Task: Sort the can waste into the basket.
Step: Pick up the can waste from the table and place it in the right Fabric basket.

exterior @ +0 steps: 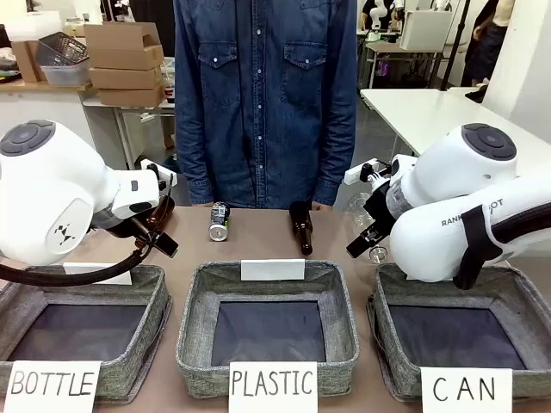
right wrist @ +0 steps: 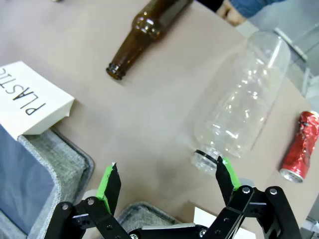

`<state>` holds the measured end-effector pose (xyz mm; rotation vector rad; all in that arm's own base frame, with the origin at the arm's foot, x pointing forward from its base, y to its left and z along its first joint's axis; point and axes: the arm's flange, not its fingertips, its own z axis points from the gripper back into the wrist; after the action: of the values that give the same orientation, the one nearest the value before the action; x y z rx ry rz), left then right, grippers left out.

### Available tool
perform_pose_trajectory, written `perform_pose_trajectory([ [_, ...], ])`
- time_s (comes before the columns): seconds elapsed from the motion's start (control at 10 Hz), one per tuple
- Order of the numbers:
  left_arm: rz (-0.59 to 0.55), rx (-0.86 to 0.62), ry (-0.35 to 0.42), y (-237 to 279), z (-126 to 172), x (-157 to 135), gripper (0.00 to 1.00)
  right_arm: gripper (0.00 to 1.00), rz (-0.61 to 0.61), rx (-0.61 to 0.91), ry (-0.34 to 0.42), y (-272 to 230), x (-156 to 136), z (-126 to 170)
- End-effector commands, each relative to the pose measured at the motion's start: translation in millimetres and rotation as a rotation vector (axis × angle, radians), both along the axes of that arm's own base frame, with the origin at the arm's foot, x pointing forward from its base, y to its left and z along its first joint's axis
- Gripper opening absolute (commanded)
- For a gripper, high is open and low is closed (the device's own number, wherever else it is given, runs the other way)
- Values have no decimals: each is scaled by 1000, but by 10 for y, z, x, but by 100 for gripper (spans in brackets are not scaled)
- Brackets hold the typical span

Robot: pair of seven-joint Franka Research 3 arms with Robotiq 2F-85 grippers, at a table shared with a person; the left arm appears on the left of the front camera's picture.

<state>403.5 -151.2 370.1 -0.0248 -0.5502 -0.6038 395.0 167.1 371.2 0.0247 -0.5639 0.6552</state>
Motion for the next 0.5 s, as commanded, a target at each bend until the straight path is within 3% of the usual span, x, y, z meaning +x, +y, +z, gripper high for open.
perform_pose_trajectory([
  [0.0,-1,0,0,-1,0,-1,100,100,0,0,0,-1,0,0],
  [0.4,-1,0,0,-1,0,-1,100,100,0,0,0,-1,0,0],
])
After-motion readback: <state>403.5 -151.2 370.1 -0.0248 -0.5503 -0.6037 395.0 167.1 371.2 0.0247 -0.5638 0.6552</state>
